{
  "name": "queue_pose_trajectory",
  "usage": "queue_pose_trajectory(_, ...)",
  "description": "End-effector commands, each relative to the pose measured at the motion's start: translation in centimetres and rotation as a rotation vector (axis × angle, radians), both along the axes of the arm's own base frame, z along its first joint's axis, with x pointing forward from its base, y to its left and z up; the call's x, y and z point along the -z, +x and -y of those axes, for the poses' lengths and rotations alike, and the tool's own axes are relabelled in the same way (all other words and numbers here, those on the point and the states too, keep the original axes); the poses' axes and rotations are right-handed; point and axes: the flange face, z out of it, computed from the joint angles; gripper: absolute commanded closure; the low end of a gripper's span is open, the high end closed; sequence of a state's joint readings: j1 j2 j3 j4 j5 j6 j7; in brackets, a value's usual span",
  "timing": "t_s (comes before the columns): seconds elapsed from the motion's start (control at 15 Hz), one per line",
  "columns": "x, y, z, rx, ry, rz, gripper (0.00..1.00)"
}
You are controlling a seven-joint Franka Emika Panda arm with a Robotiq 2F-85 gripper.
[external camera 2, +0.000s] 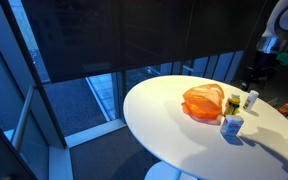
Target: Pick up the yellow and brown bottle and put it in the plastic bag
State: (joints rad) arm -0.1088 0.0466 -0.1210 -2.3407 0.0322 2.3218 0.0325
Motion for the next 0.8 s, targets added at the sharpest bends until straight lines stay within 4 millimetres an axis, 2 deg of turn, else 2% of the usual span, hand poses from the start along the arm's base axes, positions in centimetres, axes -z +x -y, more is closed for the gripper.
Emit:
queue_pose_trajectory(0.0, 2.0, 0.2, 0.9, 0.021, -0.007, 0.009, 0.00)
queue_pose_trajectory(0.27, 4.1, 0.9, 1.2, 0.016, -0.016, 0.024, 0.00)
queue_pose_trajectory(0.73, 6.6, 2.1, 1.0, -0.004, -0.038, 0.040, 0.00)
